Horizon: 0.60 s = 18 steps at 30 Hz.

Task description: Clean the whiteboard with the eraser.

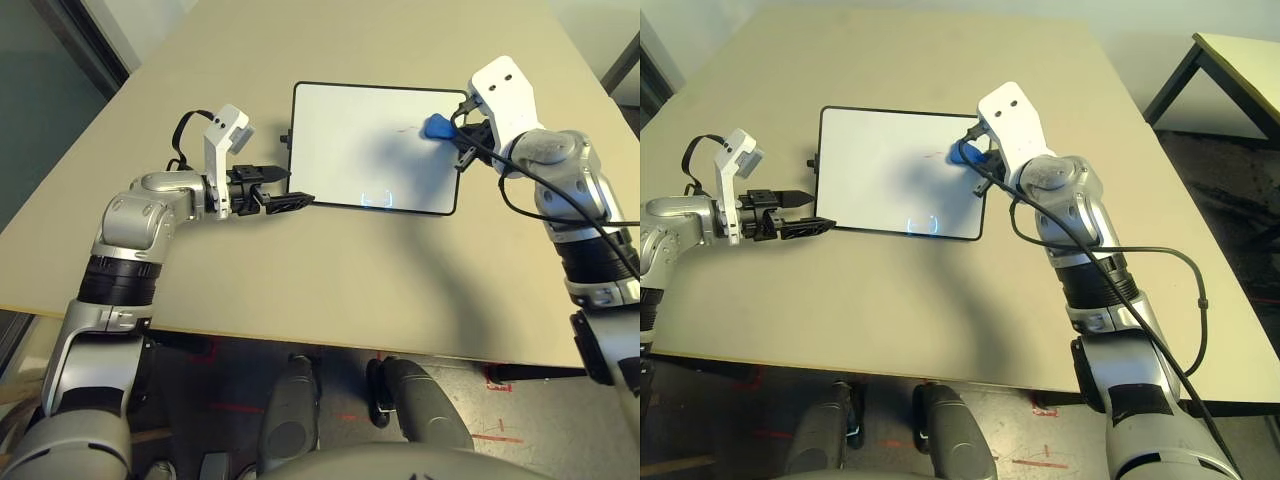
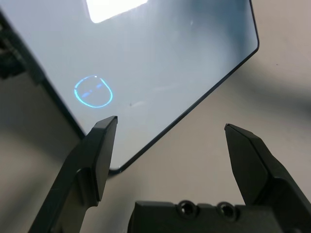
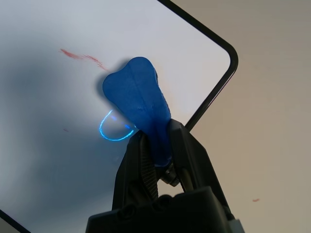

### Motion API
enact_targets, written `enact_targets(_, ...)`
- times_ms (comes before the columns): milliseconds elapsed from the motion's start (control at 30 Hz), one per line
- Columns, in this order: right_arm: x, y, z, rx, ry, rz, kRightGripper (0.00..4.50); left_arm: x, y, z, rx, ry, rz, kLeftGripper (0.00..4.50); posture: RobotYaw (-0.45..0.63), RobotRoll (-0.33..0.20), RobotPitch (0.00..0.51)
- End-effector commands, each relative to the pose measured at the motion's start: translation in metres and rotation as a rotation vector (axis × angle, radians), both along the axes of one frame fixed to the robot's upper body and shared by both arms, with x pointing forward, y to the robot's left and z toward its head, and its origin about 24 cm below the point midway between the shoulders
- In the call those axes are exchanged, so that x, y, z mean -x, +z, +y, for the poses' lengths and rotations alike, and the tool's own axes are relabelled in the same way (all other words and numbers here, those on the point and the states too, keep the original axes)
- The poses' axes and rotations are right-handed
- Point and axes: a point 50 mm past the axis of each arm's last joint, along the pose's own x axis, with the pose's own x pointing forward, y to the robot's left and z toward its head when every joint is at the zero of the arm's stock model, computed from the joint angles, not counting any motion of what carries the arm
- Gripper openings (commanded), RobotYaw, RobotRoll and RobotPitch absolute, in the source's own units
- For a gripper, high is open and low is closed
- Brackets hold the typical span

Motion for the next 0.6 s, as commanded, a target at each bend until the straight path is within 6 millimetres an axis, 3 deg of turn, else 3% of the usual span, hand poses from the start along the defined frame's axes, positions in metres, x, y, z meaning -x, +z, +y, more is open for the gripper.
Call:
enact_targets(33, 0.001, -0.021, 0.016, 0.017, 0.043, 0.086, 0.55, 0.0, -0.001, 0.0, -0.01, -0.003, 0.008, 4.5, -0.11, 0.0, 0.149)
enact_targets(600, -0.012, -0.015, 0.047, 0.032, 0.127, 0.067, 0.55, 0.001, -0.005, -0.002, -0.001, -0.006, 0.012, 4.5, -0.11, 0.0, 0.147)
